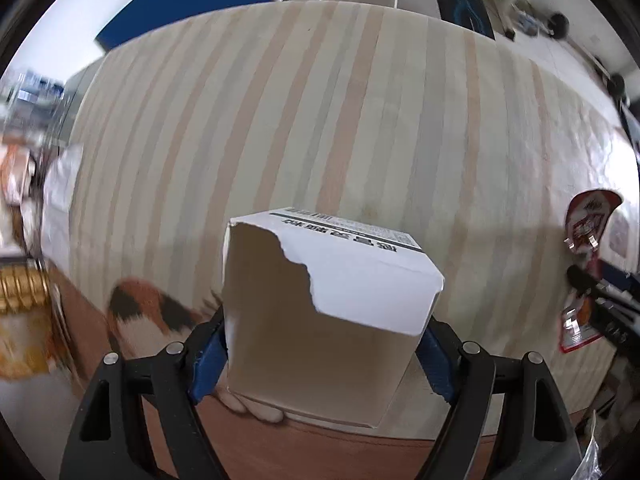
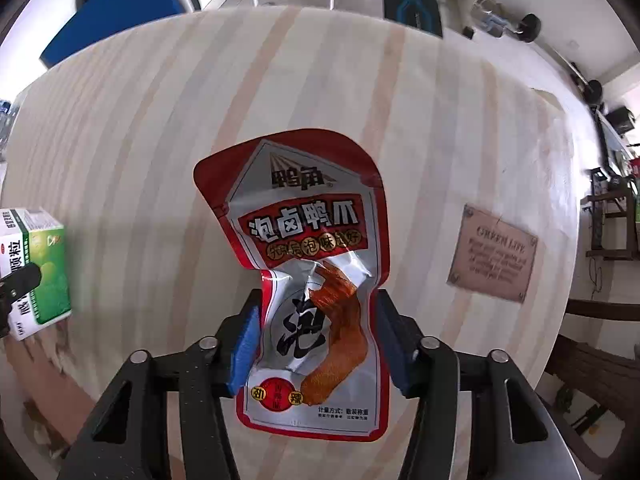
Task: Collect trash
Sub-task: 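Carry the paper box and red snack pouch to the white bin and release them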
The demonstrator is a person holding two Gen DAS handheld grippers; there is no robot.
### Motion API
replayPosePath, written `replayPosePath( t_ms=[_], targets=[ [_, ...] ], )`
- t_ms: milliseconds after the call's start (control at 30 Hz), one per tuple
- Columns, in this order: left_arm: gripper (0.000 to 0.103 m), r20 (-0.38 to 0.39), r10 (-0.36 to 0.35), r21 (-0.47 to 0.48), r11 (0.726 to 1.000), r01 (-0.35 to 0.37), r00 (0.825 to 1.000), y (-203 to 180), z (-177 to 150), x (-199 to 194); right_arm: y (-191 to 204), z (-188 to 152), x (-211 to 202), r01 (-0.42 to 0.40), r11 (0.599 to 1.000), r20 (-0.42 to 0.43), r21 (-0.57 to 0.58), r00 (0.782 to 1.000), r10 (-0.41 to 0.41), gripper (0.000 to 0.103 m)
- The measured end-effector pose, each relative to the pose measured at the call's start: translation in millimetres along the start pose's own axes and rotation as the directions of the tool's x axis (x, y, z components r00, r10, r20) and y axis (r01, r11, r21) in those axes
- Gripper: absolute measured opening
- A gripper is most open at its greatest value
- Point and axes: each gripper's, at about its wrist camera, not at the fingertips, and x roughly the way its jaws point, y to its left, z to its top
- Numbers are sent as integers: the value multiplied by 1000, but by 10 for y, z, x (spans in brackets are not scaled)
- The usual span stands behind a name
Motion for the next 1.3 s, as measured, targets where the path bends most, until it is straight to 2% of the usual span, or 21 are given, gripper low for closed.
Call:
replayPosePath(
  t_ms=[167, 300, 467, 567, 633, 767, 867, 933, 1033, 1133, 1200, 1300],
  targets=[
    [80, -6, -55, -87, 995, 54, 998, 41, -457, -89, 207, -368, 12, -28, 997, -42, -75, 999, 25, 53],
    [80, -36, -84, -157, 985, 78, 996, 39, -1099, -134, 312, -867, 57, -61, 992, -101, -114, 994, 49, 53],
    [80, -124, -122, -172, 980, 100, 985, -87, -2051, -51, 468, -1634, 84, -78, 984, -184, -162, 982, 48, 53],
    [80, -160, -134, -172, 979, 106, 978, -138, -2356, 57, 548, -1938, 105, -91, 981, -220, -170, 974, 52, 53],
    [80, -144, -115, -177, 980, 89, 983, -170, -2425, 80, 614, -2069, 112, -83, 979, -228, -186, 973, 39, 54],
    [80, -126, -137, -231, 967, 105, 983, -142, -2472, 125, 668, -2127, 137, -63, 984, -229, -166, 973, 24, 58],
    [80, -117, -116, -211, 973, 90, 986, -125, -2457, 134, 696, -2081, 140, -53, 983, -225, -174, 974, 13, 62],
    [78, -113, -105, -201, 976, 80, 988, -182, -2419, 89, 568, -1977, 214, -40, 982, -223, -186, 975, -3, 64],
    [77, -113, -96, -190, 979, 74, 989, -288, -2422, 50, 712, -1998, 249, -3, 978, -194, -207, 980, -38, 66],
    [77, -104, -89, -186, 980, 69, 991, -506, -2481, -43, 804, -2122, 166, 12, 974, -151, -228, 987, -47, 62],
    [77, -98, -83, -182, 981, 65, 992, -641, -2467, -118, 839, -2197, 59, -14, 973, -147, -230, 989, -20, 51],
    [77, -84, -79, -176, 982, 63, 993, -659, -2473, -175, 809, -2337, -51, -32, 971, -139, -239, 990, -2, 50]
  ],
)
